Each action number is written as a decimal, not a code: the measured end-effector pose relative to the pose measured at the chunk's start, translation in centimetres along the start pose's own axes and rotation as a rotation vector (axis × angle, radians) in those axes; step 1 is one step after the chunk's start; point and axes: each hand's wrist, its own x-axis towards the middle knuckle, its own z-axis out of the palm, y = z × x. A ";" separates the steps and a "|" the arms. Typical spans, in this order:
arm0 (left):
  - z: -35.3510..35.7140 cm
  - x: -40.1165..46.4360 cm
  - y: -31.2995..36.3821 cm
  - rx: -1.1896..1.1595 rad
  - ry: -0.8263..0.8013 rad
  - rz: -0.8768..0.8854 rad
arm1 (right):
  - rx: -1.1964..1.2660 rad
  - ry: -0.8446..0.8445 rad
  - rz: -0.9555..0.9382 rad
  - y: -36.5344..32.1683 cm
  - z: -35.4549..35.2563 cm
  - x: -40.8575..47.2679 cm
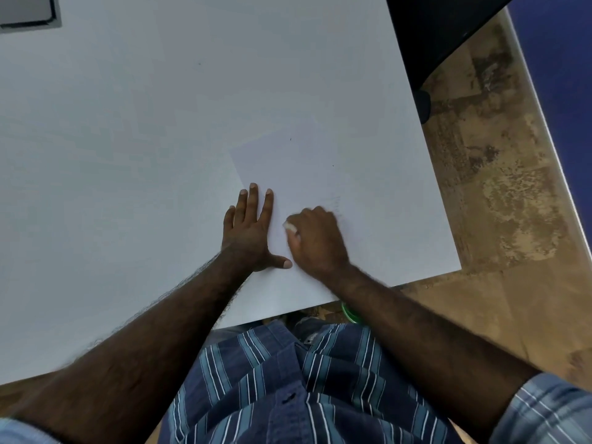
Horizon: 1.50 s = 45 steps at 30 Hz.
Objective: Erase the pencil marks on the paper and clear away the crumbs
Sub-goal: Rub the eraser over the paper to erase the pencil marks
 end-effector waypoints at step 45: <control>-0.1 0.1 0.2 0.006 -0.022 -0.012 | 0.015 -0.103 -0.174 0.8 0.2 -1.6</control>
